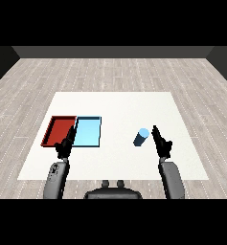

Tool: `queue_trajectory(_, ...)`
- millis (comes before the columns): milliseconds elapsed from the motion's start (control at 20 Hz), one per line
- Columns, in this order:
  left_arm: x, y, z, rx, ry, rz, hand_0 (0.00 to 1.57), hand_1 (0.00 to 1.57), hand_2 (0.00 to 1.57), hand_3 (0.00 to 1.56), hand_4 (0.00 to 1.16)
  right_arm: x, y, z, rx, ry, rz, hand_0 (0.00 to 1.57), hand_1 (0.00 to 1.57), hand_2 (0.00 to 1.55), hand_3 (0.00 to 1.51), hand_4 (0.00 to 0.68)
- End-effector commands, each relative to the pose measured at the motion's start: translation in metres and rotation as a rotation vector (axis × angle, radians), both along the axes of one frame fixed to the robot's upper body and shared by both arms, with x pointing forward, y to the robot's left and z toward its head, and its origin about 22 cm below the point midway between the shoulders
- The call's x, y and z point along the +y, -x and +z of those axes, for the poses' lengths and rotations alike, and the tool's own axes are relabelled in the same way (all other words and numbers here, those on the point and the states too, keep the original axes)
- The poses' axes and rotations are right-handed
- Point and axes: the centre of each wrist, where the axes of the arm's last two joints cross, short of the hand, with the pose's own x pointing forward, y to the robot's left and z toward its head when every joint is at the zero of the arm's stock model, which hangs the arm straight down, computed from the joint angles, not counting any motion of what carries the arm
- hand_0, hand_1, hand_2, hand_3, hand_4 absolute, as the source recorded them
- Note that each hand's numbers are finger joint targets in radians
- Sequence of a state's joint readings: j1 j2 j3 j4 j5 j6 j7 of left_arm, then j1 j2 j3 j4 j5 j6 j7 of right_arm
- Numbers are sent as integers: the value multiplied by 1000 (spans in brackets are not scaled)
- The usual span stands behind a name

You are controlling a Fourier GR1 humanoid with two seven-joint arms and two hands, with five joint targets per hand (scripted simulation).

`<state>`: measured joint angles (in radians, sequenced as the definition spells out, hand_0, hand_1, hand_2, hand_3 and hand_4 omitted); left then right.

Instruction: Pick the blue can and put it in the blue box

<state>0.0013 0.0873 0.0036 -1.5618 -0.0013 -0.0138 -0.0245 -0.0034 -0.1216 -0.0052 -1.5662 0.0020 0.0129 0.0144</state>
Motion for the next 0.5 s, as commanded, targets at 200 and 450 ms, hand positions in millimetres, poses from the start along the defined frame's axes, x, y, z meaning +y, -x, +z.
queue_trajectory(200,6,-2,6,-18,-36,31,0,0,0,0,0,-8,-10,0,-12,10,-14,0,0,0,0,0)
queue_trajectory(450,-13,-8,14,-332,113,-38,0,0,0,0,0,2,-11,13,-259,-211,137,0,0,0,0,0)
